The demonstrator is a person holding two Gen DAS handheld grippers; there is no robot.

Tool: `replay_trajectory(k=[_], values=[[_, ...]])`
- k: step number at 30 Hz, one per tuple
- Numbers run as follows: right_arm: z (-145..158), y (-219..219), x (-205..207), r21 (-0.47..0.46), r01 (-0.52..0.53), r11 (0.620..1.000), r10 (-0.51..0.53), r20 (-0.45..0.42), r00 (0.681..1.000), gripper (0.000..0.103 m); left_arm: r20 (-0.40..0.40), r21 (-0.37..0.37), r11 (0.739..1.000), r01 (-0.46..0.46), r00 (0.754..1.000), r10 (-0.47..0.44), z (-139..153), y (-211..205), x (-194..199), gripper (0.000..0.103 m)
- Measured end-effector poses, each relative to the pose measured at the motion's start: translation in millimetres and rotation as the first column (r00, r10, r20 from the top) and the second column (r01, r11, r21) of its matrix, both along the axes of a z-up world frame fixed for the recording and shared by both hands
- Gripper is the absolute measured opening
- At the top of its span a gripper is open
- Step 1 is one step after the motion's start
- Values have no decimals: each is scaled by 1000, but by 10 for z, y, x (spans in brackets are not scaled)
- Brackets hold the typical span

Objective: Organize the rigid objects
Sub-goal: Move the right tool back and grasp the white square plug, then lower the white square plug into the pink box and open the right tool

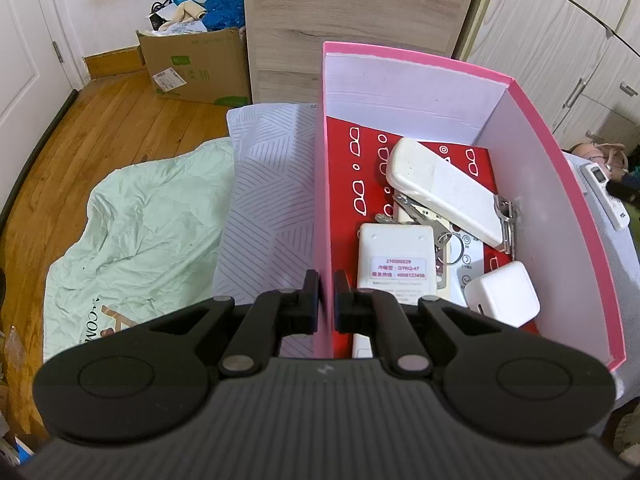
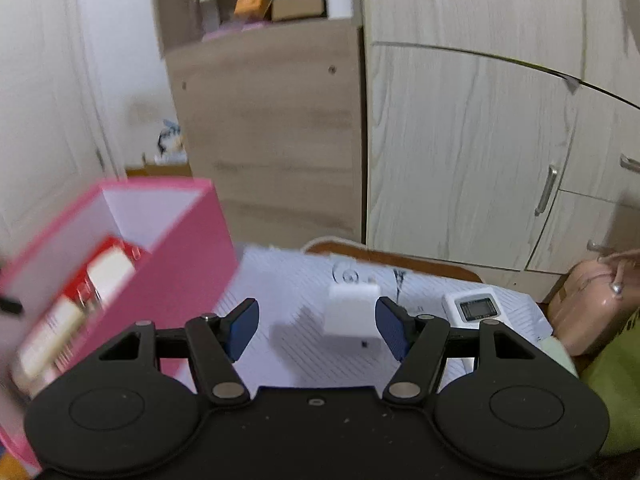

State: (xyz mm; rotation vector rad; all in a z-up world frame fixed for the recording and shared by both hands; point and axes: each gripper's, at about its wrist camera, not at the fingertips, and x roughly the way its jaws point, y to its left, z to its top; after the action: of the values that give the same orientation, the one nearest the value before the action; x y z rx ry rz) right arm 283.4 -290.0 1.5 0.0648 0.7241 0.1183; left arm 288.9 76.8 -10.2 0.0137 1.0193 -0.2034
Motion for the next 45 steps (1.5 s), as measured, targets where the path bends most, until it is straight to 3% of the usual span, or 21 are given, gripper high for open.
replay_trajectory(k=[8, 11, 14, 19, 24, 25, 26, 27, 36, 45], values=[[-245, 20, 119, -84, 11, 996, -8, 34, 999, 70, 4, 10, 1000, 10, 1000, -10, 0, -15, 9, 6], [-377, 23, 212, -87, -3, 996, 0, -40, 999, 63, 5, 5, 1000, 19, 1000, -19, -9, 3, -1, 6], [-445, -4, 250, -93, 16, 996, -20, -50, 999, 63, 3, -6, 1000, 28, 1000, -28, -5, 30, -4, 6], [-507, -67, 347, -27, 44, 999, -46, -49, 998, 68, 8, -3, 999, 39, 999, -39, -8, 32, -11, 6], [-645, -25, 515, -61, 82, 995, -86, -67, 994, 72, 5, -8, 999, 45, 999, -45, -11, 38, -6, 7], [-668, -15, 544, -73, 95, 993, -100, -66, 993, 71, 7, -5, 999, 47, 999, -47, -10, 32, -11, 7], [-687, -5, 575, -86, 104, 991, -110, -70, 991, 57, 8, -4, 999, 48, 999, -48, -11, 30, -14, 7], [-700, 6, 606, -91, 106, 990, -113, -79, 990, 54, 9, -6, 999, 49, 999, -49, -12, 34, -15, 7], [-546, -45, 647, 36, 223, 974, -213, -173, 961, 54, 8, -15, 999, 52, 999, -52, -8, 36, -22, 7], [-151, 32, 419, 141, 210, 967, -196, -104, 975, 54, 6, -14, 999, 48, 999, -48, 2, 37, -26, 7]])
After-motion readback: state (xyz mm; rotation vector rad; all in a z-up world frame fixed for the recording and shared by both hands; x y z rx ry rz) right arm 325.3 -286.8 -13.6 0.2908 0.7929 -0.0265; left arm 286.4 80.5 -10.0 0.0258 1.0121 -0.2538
